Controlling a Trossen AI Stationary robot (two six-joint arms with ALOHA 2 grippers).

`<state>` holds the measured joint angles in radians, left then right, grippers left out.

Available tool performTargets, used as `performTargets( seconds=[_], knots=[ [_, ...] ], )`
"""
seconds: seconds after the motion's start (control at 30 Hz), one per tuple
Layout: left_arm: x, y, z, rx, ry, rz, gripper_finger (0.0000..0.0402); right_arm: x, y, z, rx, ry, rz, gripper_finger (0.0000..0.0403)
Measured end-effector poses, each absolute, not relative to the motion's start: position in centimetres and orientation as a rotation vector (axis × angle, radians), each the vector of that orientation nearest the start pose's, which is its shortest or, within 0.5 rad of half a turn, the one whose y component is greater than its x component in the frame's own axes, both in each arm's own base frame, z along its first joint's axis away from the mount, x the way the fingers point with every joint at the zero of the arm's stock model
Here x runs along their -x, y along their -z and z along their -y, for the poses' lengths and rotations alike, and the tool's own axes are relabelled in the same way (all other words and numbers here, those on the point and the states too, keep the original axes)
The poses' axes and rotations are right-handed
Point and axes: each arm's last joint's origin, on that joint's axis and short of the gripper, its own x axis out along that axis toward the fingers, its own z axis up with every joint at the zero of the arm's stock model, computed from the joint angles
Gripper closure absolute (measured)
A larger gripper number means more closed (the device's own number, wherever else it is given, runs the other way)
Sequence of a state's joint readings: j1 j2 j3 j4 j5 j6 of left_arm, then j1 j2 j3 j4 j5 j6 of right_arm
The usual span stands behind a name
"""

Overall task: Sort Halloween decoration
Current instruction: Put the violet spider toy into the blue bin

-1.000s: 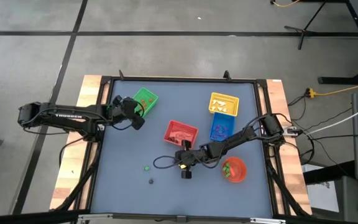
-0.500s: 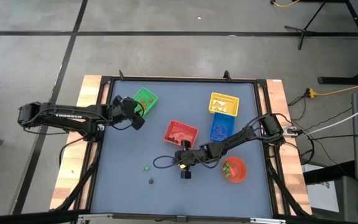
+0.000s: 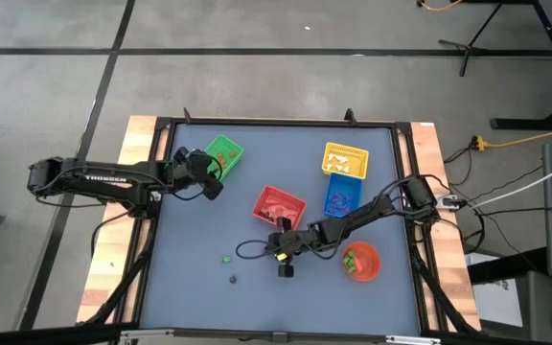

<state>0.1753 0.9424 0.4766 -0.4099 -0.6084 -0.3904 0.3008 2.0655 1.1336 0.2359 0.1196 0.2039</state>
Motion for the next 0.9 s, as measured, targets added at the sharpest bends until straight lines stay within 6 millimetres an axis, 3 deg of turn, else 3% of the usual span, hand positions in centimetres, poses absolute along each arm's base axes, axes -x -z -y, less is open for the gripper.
performTargets(
  seconds=[0.9],
  knots=[
    [-16.4, -19.0, -4.6, 0.154, -0.887, -0.717, 0.0193, -39.5, -12.6, -11.9, -0.056, -0.108, -0.668, 0.0353]
  ],
)
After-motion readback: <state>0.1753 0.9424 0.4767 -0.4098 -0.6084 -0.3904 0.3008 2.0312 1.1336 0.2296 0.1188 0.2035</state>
